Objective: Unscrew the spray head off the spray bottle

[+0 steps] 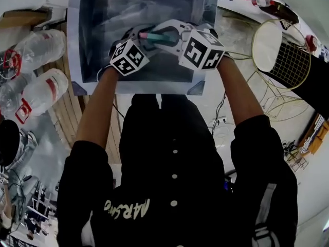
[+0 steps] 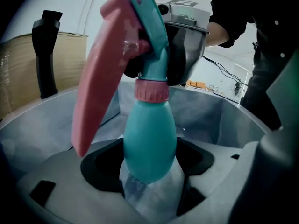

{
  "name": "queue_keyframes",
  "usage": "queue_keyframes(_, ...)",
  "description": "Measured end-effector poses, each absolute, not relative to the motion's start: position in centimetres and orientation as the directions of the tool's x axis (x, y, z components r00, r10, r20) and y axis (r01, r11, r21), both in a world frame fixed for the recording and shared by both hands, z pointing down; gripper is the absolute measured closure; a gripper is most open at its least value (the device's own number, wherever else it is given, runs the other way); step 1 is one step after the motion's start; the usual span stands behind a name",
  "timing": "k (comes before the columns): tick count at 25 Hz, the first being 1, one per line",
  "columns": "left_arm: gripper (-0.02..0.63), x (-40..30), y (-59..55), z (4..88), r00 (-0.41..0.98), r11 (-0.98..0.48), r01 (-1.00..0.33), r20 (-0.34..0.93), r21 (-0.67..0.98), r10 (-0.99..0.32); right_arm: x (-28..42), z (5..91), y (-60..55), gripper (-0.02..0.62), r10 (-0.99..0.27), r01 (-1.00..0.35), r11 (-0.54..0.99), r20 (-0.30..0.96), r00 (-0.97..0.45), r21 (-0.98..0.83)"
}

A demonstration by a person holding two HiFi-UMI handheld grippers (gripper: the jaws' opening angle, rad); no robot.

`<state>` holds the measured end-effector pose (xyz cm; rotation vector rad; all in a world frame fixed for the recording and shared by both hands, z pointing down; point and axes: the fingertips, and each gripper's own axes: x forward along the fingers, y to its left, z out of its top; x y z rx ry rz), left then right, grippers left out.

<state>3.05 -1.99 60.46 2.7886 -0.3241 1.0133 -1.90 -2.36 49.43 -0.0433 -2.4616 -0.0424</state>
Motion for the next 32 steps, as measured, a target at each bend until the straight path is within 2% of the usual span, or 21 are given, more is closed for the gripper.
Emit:
queue_keyframes(13,0.244,4.2,-1.6,60.1,0.743,-0.964,-0.254,0.654,0.075,-0.145,-0.9,48.9,-2.1,0.476,0.038,0.064,0.998,0.631,-0.775,0.018)
queue_keyframes(19,0.244,4.2,-1.5,60.1,0.737,-0.963,-0.260,0.659,0.075,-0.148,0.2,49.0,-2.5,0.395,-0.045,-0.018,0.999,0.680,-0.731,0.046)
queue_keyframes(21,0.244,4.1,-1.5,60.1,0.736,-0.962,-0.262,0.661,0.074,-0.149,0.8,48.6,-2.4,0.378,-0.092,-0.091,0.995,0.680,-0.728,0.038)
queue_keyframes(24,0.244,4.1,-1.4,60.1,0.734,-0.961,-0.268,0.661,0.073,-0.155,1.4,46.9,-2.6,0.361,-0.226,-0.302,0.953,0.631,-0.742,-0.014)
queue_keyframes(27,0.244,4.2,-1.5,60.0,0.732,-0.956,-0.284,0.660,0.072,-0.167,2.5,45.7,-3.0,0.326,-0.388,-0.545,0.832,0.590,-0.708,-0.105)
queue_keyframes(29,0.244,4.3,-1.6,60.0,0.730,-0.952,-0.297,0.660,0.073,-0.177,3.2,45.7,-2.6,0.327,-0.459,-0.671,0.718,0.599,-0.656,-0.185)
queue_keyframes(32,0.244,4.3,-1.6,60.0,0.726,-0.943,-0.325,0.658,0.070,-0.201,2.5,45.6,-0.9,0.327,-0.485,-0.737,0.610,0.599,-0.637,-0.290)
